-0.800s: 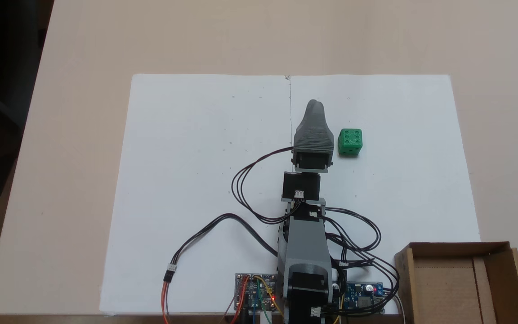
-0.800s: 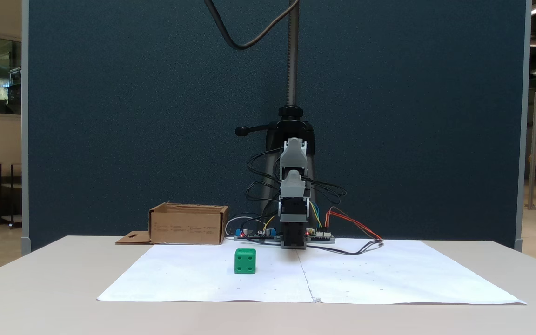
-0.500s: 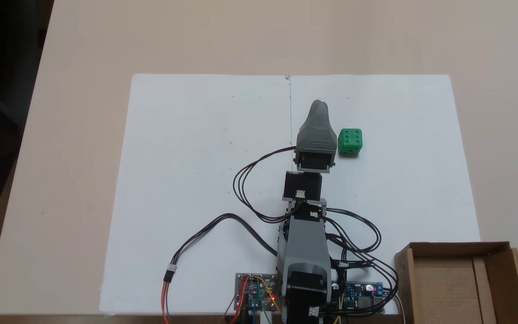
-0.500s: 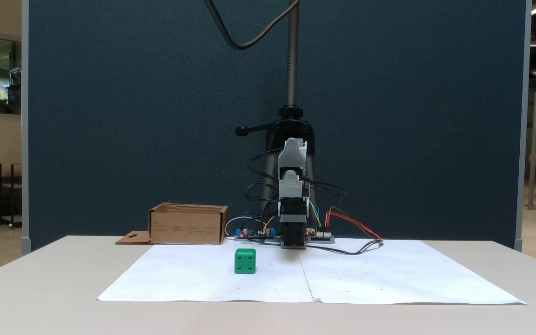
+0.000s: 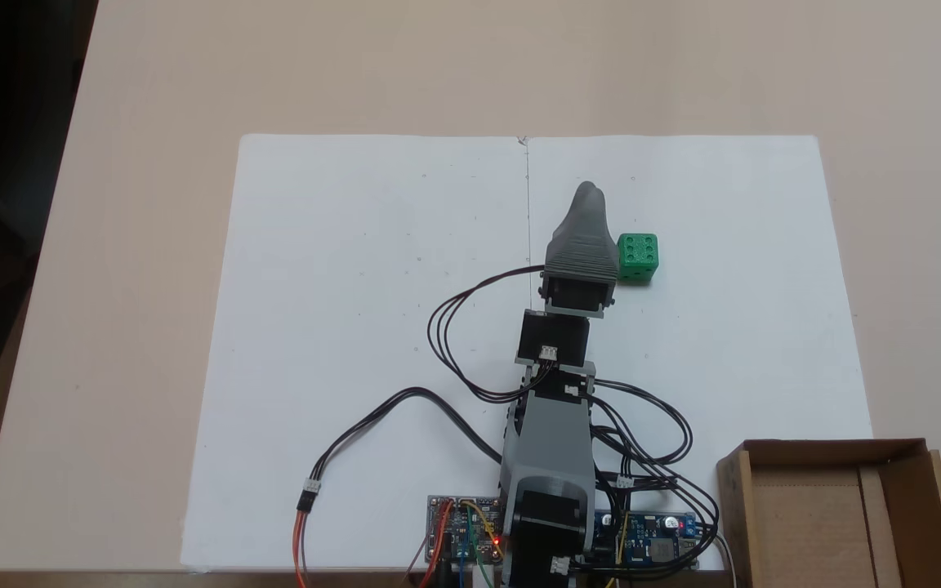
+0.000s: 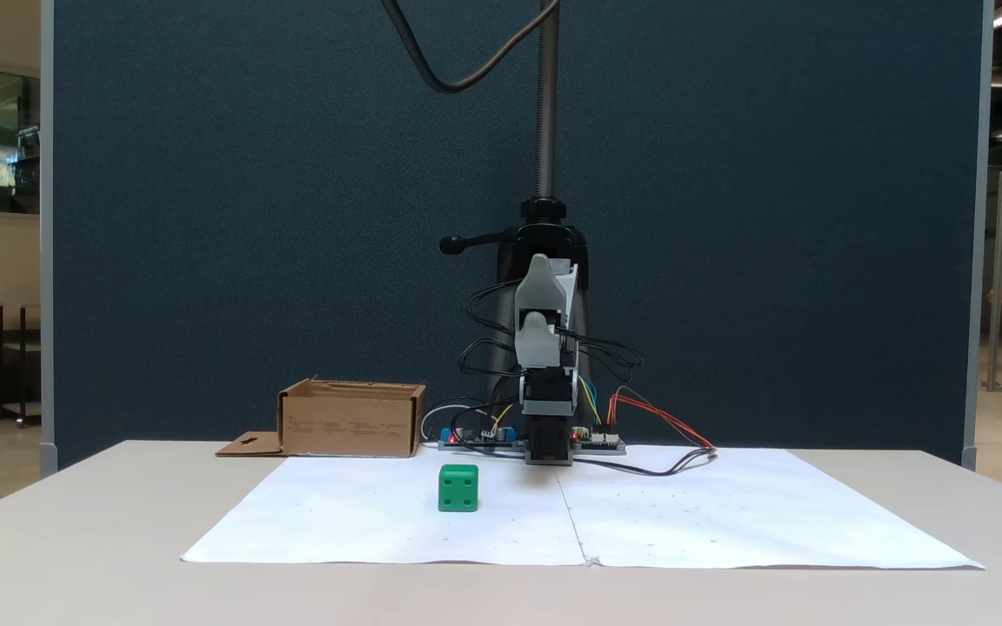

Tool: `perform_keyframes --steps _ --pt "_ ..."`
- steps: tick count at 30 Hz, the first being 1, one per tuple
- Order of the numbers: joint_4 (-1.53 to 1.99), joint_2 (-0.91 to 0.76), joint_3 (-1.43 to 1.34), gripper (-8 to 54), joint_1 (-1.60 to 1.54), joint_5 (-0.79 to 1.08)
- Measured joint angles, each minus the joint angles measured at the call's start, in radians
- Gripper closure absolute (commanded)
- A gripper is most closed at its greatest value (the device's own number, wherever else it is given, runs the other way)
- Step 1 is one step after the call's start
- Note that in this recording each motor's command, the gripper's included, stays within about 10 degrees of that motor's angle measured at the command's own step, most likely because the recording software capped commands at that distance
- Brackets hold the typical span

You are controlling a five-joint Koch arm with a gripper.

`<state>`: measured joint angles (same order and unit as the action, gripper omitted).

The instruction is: Grasp a green dice and put it in the bin.

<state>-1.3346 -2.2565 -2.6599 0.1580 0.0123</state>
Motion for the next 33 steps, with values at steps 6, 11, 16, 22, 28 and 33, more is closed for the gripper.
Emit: perform_keyframes --steps 6,11,16,22,28,33 --pt "-0.091 -0.002 0.000 4.4 -0.002 0.000" --pt "0.032 0.000 0.002 5.1 -0.002 0.000" --pt "0.331 0.000 0.103 4.9 -0.002 0.000" --pt "0.729 0.000 0.310 4.9 0.008 0.000" --pt "1.109 0.000 0.597 4.9 0.025 0.000" --pt "1.416 0.000 0.815 4.9 0.011 0.000"
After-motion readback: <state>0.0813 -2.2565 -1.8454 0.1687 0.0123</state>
